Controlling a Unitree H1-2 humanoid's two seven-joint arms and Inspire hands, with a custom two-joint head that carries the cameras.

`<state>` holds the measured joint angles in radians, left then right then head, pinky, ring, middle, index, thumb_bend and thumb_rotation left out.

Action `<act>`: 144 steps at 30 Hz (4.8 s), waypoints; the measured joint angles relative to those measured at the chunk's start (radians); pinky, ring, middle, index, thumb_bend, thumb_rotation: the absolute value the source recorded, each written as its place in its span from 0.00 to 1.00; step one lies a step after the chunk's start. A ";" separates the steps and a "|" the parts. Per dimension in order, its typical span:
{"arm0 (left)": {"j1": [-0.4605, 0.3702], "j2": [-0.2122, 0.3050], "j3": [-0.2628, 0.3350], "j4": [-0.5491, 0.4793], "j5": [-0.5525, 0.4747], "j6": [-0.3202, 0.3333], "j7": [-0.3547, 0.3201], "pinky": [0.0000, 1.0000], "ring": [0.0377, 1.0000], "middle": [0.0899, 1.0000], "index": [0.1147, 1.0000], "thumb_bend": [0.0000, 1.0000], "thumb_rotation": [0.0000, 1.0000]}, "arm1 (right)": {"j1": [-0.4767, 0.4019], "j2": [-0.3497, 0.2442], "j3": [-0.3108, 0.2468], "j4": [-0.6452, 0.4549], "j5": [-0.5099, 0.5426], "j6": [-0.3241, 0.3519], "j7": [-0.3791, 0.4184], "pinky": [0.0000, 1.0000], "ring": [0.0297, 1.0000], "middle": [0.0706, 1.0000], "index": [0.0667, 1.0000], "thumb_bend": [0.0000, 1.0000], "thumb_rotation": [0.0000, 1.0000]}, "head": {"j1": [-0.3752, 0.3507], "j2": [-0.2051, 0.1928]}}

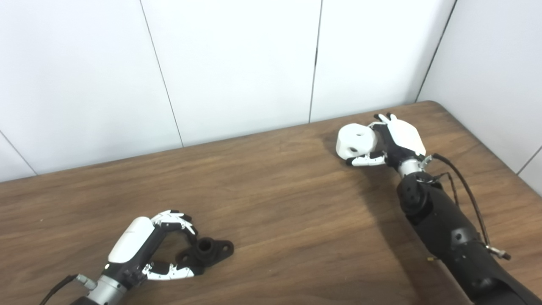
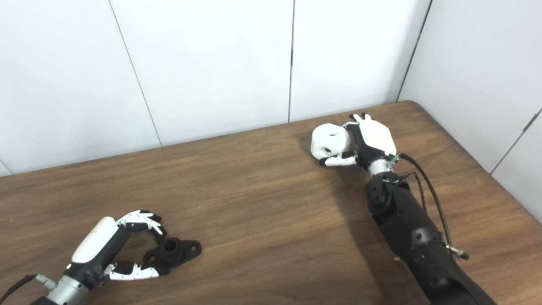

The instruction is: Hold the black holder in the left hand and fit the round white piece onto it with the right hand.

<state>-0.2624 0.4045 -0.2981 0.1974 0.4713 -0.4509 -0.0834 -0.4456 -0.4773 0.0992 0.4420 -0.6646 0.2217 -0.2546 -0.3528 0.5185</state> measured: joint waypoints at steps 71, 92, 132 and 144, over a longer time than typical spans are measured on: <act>-0.035 -0.029 -0.006 0.086 0.028 -0.025 0.044 0.94 0.82 0.62 0.41 0.52 0.05 | 0.074 0.159 0.143 -0.574 0.161 -0.036 0.393 1.00 1.00 0.84 0.45 0.52 0.16 | 0.169 0.060; -0.063 -0.075 -0.014 0.101 0.071 0.038 0.062 0.96 0.83 0.62 0.41 0.52 0.05 | 0.072 0.240 0.244 -0.649 0.156 -0.046 0.533 1.00 1.00 0.84 0.45 0.52 0.15 | 0.291 0.083; -0.031 -0.091 -0.045 0.015 0.076 0.093 0.036 0.97 0.84 0.62 0.41 0.52 0.05 | 0.066 0.245 0.219 -0.513 0.137 -0.154 0.527 1.00 1.00 0.84 0.45 0.51 0.15 | 0.356 0.092; -0.029 -0.093 -0.045 0.013 0.075 0.093 0.035 0.98 0.84 0.62 0.41 0.52 0.05 | 0.062 0.243 0.215 -0.489 0.129 -0.181 0.523 1.00 1.00 0.84 0.45 0.52 0.15 | 0.360 0.097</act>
<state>-0.2918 0.3115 -0.3435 0.2100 0.5466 -0.3576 -0.0482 -0.3834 -0.2344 0.3144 -0.0475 -0.5357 0.0412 0.2681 0.0077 0.6151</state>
